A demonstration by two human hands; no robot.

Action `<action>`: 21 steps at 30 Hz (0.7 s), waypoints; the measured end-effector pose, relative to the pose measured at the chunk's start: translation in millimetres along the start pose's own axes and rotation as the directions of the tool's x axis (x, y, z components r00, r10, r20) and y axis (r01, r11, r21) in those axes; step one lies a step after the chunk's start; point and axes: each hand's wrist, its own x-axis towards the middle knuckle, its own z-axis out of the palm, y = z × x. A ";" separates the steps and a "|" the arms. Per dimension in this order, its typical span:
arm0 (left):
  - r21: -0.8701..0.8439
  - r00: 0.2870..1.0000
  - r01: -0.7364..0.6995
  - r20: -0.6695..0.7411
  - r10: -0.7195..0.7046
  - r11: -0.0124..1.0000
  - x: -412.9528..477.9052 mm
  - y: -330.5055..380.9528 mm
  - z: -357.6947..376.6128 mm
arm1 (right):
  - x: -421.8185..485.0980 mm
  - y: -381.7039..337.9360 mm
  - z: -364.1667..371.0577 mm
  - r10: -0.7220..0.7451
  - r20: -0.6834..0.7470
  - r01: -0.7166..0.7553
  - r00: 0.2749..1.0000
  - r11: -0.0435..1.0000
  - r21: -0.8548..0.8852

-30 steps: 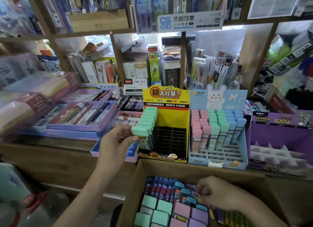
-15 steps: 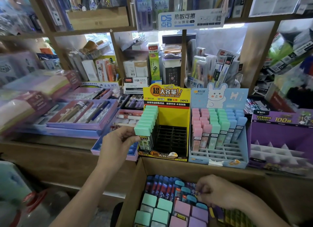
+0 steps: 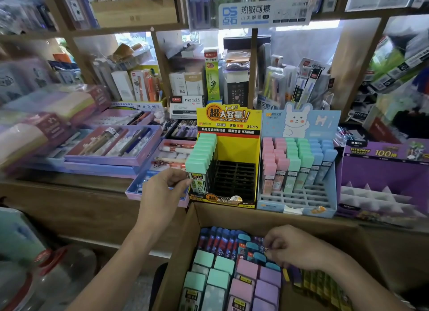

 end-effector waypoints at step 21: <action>0.450 0.457 -0.816 0.887 -0.072 0.363 -72.9 -10.3 26.6 | 3.0 -40.7 71.4 -0.255 -0.085 0.225 0.963 0.937 -0.266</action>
